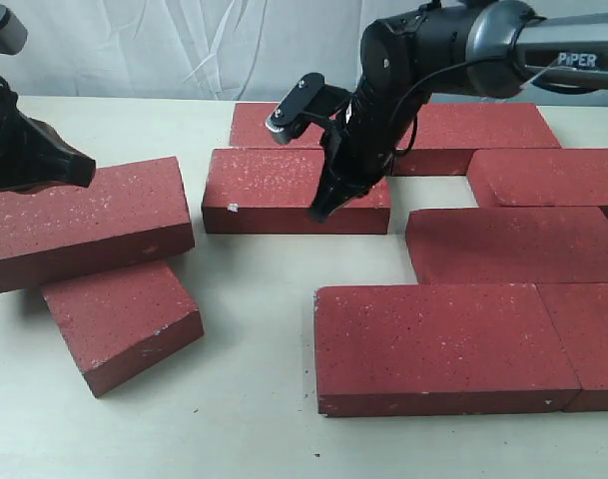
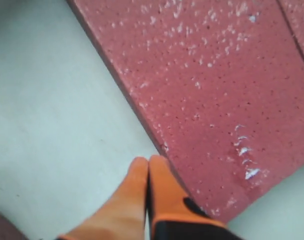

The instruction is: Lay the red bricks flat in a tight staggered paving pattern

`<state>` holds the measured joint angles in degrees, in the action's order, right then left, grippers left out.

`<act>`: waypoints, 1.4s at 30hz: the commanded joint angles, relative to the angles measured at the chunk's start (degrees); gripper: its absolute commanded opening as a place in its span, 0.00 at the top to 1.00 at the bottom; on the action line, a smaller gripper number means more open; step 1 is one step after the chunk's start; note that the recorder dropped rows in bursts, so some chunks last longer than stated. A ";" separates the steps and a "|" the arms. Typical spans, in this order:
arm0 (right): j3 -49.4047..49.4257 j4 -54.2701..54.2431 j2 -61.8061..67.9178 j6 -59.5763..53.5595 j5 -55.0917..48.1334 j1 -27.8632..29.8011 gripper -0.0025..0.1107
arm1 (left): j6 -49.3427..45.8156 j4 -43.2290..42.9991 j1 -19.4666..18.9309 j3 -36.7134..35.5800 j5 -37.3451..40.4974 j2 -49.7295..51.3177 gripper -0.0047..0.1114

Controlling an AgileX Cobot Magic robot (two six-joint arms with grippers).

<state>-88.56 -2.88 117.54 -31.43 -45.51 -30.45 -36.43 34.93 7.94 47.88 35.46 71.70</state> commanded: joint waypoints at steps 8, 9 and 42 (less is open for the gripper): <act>-3.69 -12.13 2.24 1.88 6.80 0.67 0.99 | -0.02 3.76 0.34 0.28 -0.53 3.84 0.96; -5.92 -11.58 4.20 1.88 6.57 0.82 0.99 | -0.28 5.02 0.34 0.28 -0.32 5.15 0.96; -10.10 -4.93 9.58 5.79 -3.41 8.65 0.99 | -2.83 5.74 0.34 0.28 0.03 4.56 0.96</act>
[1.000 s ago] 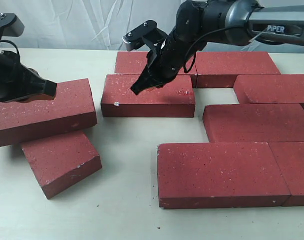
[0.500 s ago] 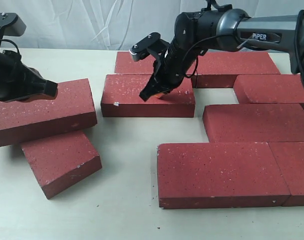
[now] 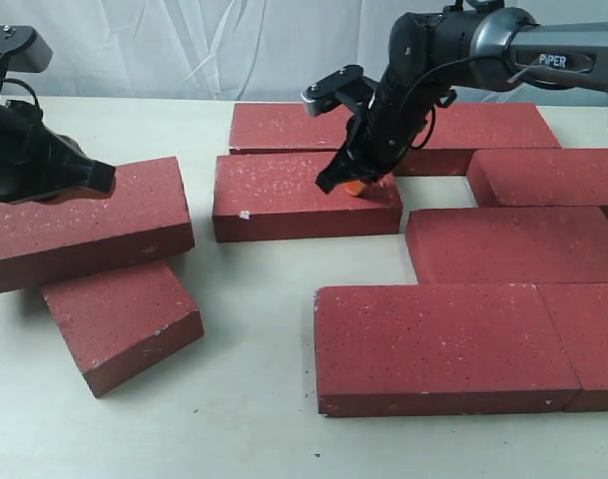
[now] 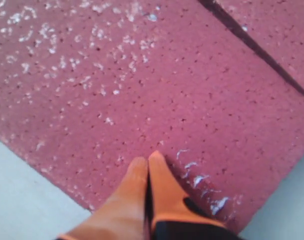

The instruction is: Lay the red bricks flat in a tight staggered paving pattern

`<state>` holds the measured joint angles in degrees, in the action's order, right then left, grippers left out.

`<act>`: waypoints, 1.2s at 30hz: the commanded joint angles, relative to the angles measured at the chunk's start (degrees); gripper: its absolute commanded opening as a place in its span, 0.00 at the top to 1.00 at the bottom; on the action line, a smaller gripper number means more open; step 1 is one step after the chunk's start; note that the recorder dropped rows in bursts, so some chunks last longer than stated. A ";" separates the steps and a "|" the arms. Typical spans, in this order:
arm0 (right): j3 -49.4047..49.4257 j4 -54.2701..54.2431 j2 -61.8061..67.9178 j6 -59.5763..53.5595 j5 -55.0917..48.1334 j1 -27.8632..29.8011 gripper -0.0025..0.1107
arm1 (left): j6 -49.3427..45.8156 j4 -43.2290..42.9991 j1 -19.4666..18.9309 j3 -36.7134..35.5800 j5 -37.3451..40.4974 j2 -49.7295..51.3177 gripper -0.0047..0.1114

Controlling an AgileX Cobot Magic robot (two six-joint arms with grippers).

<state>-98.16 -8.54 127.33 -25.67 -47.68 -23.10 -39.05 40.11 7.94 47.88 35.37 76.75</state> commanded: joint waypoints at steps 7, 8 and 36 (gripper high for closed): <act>-0.49 -2.67 -0.84 -0.73 -1.70 1.36 0.99 | -0.21 0.56 0.34 0.28 0.23 -0.49 0.96; -0.49 -3.88 -1.16 -1.70 -1.44 0.90 0.99 | -0.21 0.56 0.34 0.28 0.23 -0.49 0.96; -0.49 -17.16 2.00 -20.10 8.63 -5.60 0.99 | -0.54 3.57 0.34 0.28 1.06 -0.49 0.96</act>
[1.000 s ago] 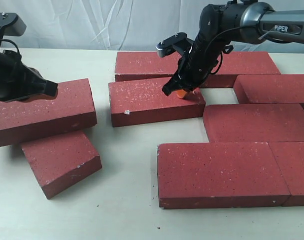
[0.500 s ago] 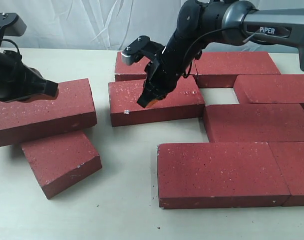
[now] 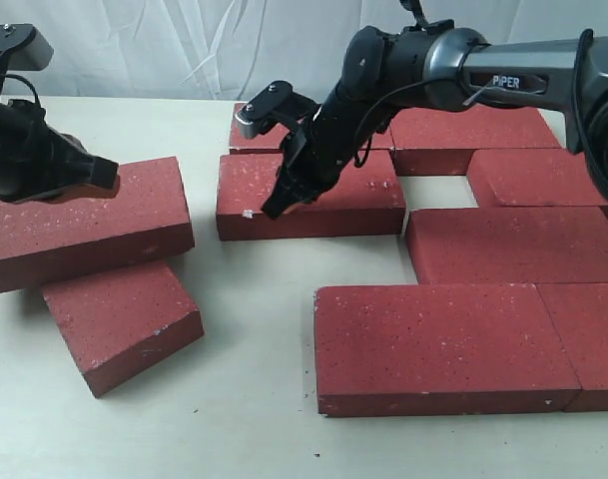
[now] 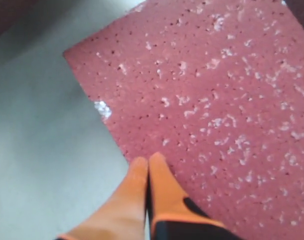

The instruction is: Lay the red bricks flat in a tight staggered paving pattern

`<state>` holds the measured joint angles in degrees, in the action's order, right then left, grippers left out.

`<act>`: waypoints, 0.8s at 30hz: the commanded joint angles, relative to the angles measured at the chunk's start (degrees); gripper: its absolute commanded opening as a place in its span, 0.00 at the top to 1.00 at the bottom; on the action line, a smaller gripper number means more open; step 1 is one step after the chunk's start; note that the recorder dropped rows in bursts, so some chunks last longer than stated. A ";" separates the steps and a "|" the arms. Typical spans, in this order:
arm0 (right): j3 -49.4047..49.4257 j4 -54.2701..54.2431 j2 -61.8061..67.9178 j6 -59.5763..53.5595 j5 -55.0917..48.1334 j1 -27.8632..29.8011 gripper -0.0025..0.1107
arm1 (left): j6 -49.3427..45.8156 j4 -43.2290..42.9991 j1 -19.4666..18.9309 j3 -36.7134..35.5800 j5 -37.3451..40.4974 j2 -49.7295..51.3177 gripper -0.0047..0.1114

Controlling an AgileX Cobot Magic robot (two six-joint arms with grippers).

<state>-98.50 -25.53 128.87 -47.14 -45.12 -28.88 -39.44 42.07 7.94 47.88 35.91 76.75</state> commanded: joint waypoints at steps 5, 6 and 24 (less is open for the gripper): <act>-0.16 -0.28 -0.16 1.38 6.24 0.19 0.99 | -0.65 1.98 3.79 0.28 0.37 -0.23 0.96; -0.16 -0.12 -0.87 1.38 5.35 0.19 0.99 | -1.38 1.98 4.68 0.28 -0.09 -0.11 0.96; -0.16 -0.61 -5.60 10.83 -10.10 12.37 0.99 | -2.69 -0.64 10.60 24.07 -2.49 29.04 0.96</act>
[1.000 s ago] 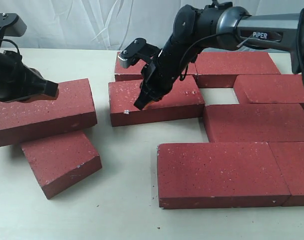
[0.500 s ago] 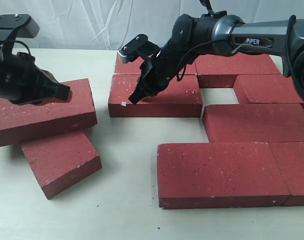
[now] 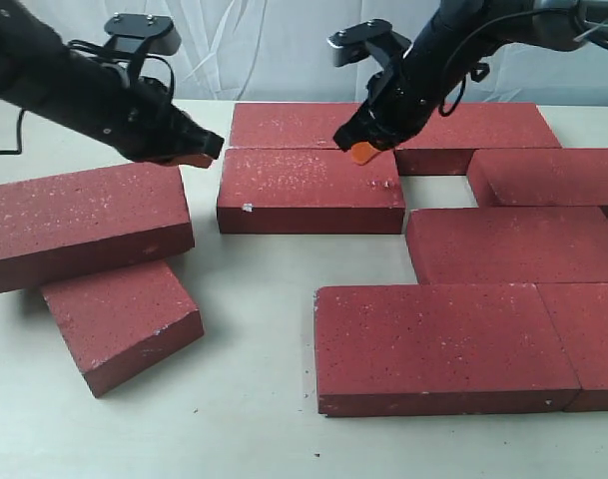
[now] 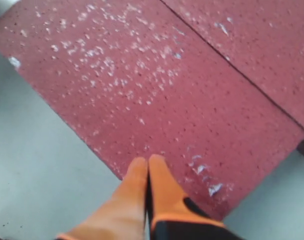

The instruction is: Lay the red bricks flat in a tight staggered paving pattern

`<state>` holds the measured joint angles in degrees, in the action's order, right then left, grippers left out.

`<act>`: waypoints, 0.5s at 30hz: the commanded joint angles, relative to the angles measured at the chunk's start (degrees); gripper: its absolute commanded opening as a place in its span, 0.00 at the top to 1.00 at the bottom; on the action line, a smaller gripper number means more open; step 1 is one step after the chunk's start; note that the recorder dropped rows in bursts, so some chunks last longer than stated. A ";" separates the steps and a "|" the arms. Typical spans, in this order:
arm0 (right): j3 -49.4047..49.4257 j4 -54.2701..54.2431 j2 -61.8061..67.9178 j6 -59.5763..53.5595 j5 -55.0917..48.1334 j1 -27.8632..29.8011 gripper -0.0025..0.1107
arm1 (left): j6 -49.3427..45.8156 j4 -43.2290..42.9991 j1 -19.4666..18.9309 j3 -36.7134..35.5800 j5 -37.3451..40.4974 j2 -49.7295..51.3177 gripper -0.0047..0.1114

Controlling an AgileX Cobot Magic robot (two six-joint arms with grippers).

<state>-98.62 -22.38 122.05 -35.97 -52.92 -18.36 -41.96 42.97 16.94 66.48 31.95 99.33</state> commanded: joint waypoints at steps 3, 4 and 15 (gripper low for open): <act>-0.03 -4.03 2.82 -1.63 -2.34 1.82 0.99 | -0.03 -3.90 2.92 9.41 3.42 10.99 0.96; -0.03 -4.03 3.07 -1.69 -2.34 1.67 0.99 | -0.03 -3.90 3.19 10.35 3.70 11.79 0.96; -0.03 -1.66 5.27 -1.50 -0.77 1.68 0.99 | 4.49 -7.95 3.92 16.83 3.41 18.74 0.96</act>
<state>-98.51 -25.70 126.60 -37.20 -54.31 -16.88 -38.57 35.52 20.61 81.76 35.50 116.90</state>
